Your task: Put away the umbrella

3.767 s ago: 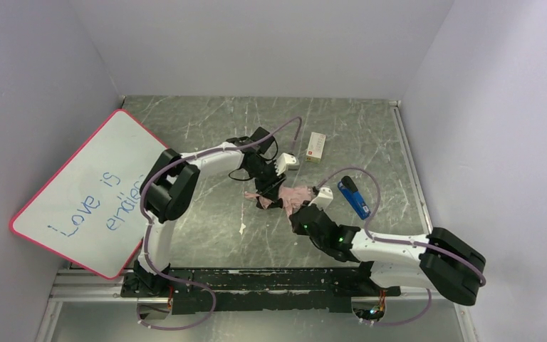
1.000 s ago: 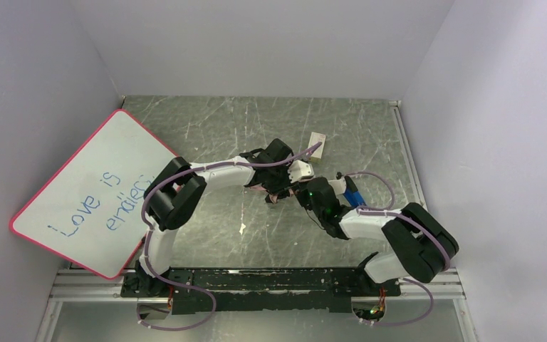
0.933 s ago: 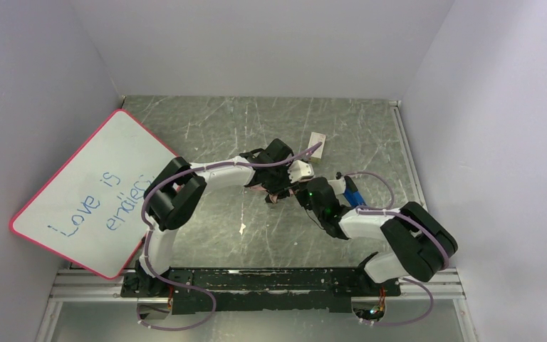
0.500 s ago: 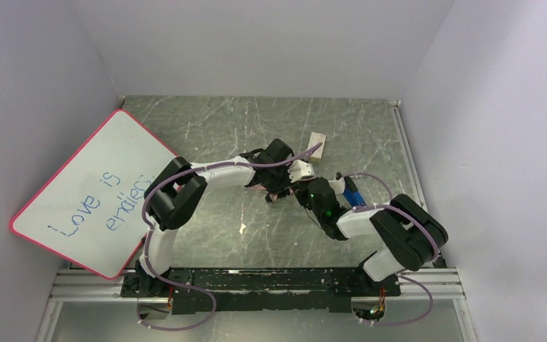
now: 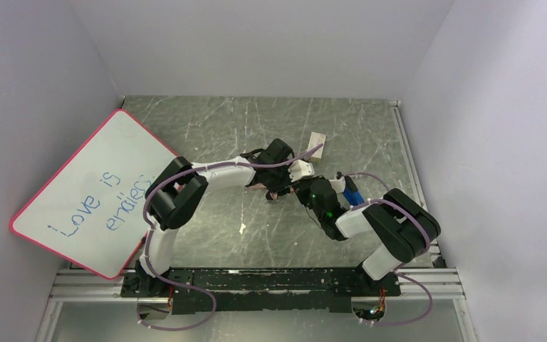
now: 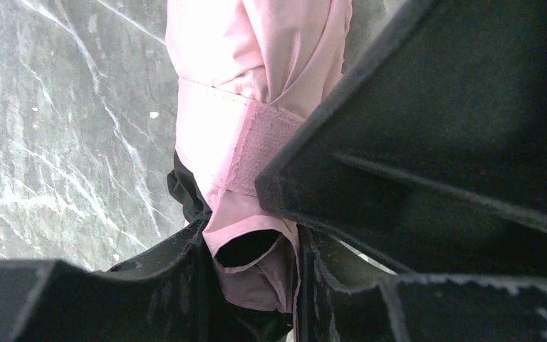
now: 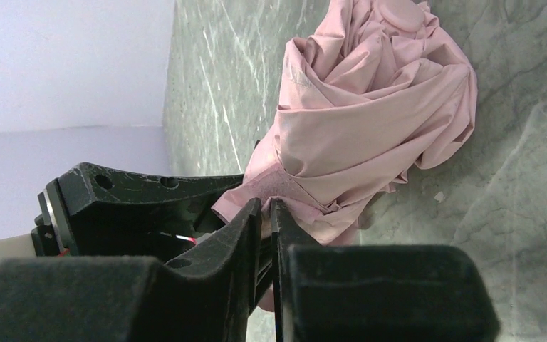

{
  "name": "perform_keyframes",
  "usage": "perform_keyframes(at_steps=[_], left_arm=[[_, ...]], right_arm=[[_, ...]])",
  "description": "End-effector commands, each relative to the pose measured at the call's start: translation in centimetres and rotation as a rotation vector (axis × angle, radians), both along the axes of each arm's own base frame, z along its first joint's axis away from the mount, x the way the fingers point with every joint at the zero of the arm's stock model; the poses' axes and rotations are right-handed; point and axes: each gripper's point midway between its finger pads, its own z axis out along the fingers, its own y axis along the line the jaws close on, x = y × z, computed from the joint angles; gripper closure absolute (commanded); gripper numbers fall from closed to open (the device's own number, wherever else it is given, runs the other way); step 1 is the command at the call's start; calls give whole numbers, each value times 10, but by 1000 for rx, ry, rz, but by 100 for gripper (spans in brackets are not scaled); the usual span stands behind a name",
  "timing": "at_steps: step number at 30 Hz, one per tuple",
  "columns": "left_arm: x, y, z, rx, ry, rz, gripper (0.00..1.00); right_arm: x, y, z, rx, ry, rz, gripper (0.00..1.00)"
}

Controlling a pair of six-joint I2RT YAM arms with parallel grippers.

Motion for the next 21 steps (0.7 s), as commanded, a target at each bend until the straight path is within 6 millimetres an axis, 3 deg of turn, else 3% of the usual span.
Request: perform_keyframes(at_steps=[1, 7, 21], left_arm=[[-107, 122, -118, 489, 429, -40, 95], [-122, 103, -106, 410, 534, -112, 95], [-138, 90, -94, 330, 626, -167, 95]], right_arm=[[9, -23, -3, -78, -41, -64, 84], [11, -22, -5, -118, -52, -23, 85], [18, -14, -23, -144, 1, 28, 86]])
